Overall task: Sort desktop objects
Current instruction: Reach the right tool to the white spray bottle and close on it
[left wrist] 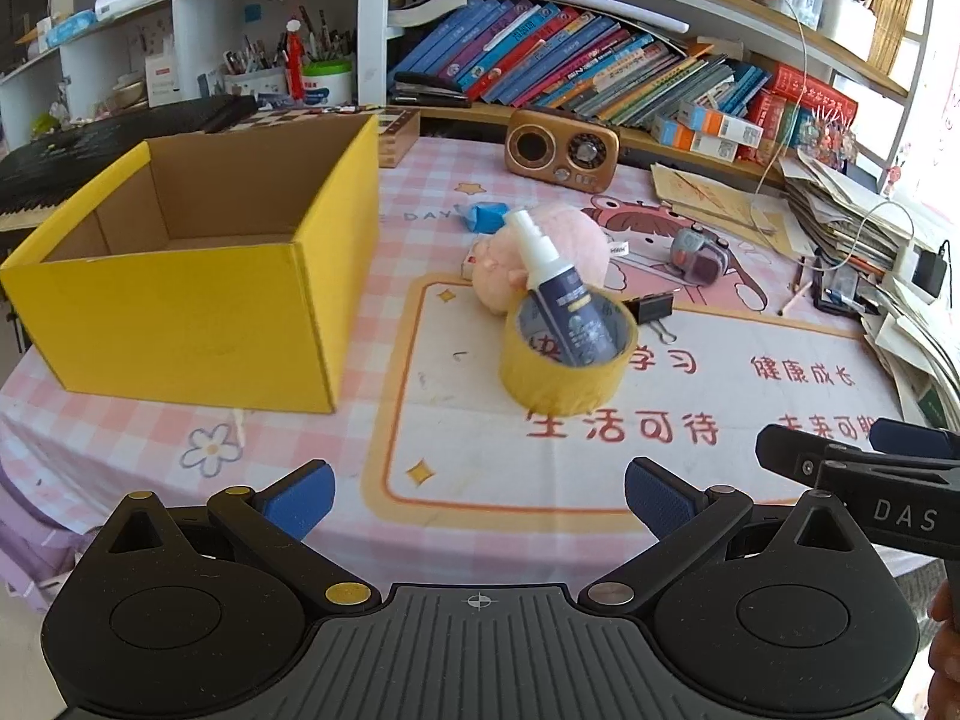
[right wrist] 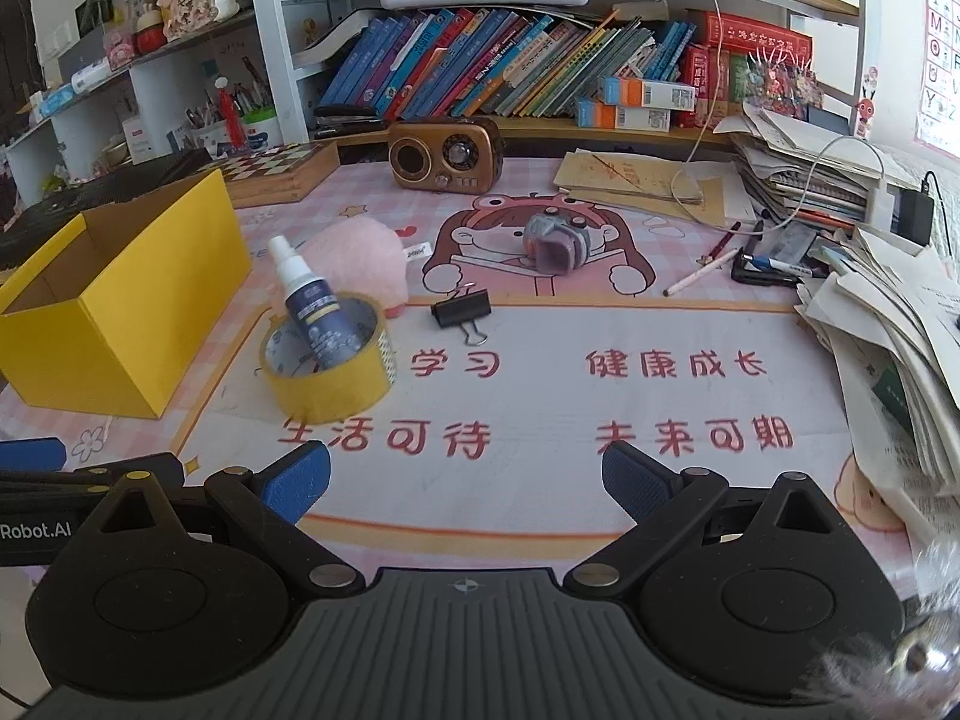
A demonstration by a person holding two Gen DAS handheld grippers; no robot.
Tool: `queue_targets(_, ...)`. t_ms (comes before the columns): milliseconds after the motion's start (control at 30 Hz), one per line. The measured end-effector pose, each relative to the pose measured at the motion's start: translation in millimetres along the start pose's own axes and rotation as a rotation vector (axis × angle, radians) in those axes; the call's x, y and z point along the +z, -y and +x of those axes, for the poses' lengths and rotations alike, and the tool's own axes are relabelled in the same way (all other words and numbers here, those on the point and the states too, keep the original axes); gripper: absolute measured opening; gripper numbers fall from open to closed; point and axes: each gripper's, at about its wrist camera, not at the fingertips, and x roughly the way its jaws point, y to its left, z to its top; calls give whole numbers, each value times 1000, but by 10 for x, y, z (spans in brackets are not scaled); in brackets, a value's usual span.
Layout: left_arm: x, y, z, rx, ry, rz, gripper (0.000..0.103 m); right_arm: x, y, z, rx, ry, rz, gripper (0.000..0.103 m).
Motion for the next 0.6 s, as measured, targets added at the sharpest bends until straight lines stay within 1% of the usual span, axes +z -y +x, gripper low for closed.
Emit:
queue_targets(333, 125, 270, 202, 19, -16, -25, 103, 272, 298, 255, 53, 4, -27, 99)
queue_targets(433, 155, 325, 223, 24, -13, -22, 103, 356, 336, 328, 79, 6, -36, 95)
queue_targets(533, 177, 351, 225, 31, -10, -21, 103, 435, 320, 404, 122, 7, -60, 89)
queue_targets(600, 184, 356, 221, 30, -9, -21, 103, 495, 291, 457, 156, 13, -86, 82)
